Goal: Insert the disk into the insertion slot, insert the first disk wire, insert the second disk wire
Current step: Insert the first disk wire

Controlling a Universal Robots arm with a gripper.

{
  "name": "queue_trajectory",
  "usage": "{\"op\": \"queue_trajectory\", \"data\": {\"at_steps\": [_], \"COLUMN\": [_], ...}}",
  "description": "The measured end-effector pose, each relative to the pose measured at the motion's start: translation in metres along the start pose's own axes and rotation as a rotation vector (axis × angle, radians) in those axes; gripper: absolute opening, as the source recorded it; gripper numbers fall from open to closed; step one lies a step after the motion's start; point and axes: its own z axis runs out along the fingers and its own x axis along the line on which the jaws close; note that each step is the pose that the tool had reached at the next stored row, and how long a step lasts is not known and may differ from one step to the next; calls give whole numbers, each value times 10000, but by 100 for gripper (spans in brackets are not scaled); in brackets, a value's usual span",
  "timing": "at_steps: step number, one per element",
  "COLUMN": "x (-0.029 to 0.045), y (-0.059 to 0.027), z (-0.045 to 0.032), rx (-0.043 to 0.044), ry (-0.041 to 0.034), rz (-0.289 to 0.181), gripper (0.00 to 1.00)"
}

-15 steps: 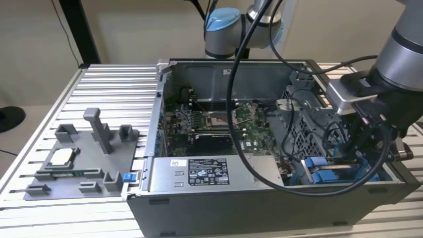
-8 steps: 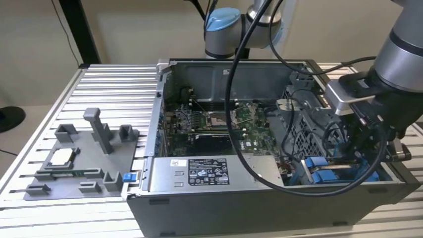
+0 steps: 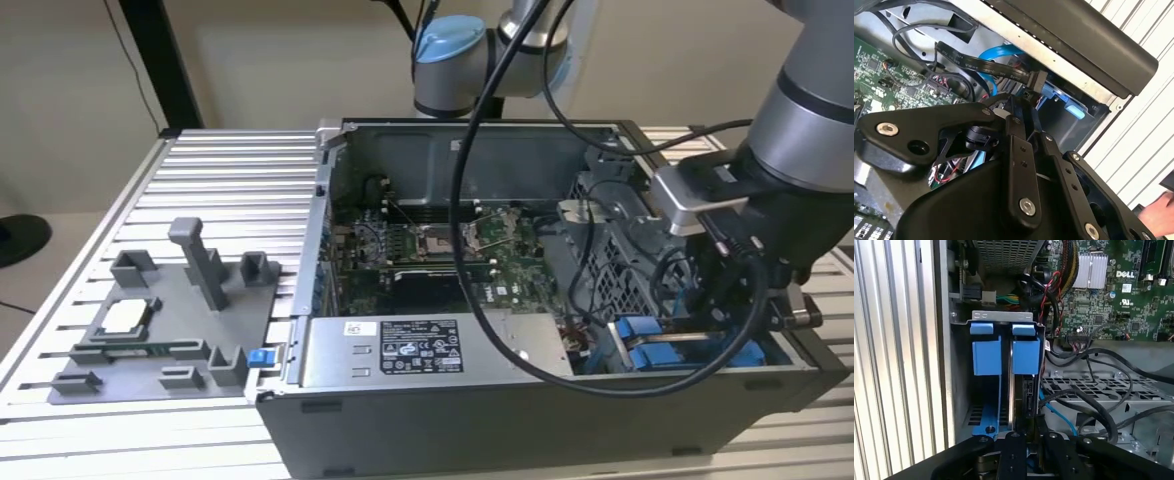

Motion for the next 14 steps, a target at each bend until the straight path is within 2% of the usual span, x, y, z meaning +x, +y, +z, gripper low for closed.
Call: {"op": "queue_trajectory", "data": {"at_steps": [14], "x": [0], "y": [3], "z": [6], "rx": [18], "ry": [39], "rz": [268], "gripper": [0]}}
